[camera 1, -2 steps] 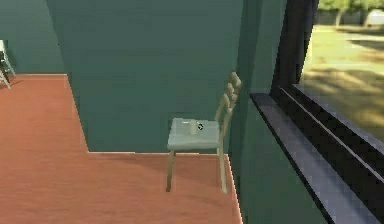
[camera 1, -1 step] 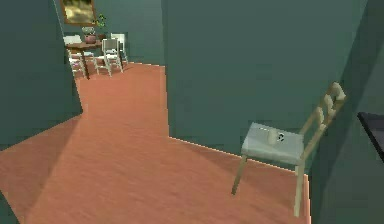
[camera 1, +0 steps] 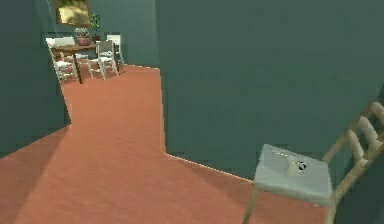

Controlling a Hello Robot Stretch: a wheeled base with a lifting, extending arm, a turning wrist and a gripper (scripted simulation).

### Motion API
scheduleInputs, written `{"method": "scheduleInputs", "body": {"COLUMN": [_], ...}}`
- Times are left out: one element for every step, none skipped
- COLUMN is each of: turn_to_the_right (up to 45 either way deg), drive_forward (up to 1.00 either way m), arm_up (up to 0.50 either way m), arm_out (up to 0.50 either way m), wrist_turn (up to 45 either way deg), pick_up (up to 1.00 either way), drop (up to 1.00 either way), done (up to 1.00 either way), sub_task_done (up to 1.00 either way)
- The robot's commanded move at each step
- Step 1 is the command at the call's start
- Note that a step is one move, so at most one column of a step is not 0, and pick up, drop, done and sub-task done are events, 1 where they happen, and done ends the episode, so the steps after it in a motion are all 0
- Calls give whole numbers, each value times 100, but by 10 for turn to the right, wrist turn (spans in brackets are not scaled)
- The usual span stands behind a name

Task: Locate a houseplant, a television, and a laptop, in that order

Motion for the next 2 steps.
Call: {"method": "scheduleInputs", "body": {"turn_to_the_right": [-210, 0], "drive_forward": [0, 100], "arm_up": [0, 0], "arm_out": [0, 0], "wrist_turn": [0, 0], "pick_up": [0, 0], "drop": [0, 0], "done": [0, 0], "sub_task_done": [0, 0]}}
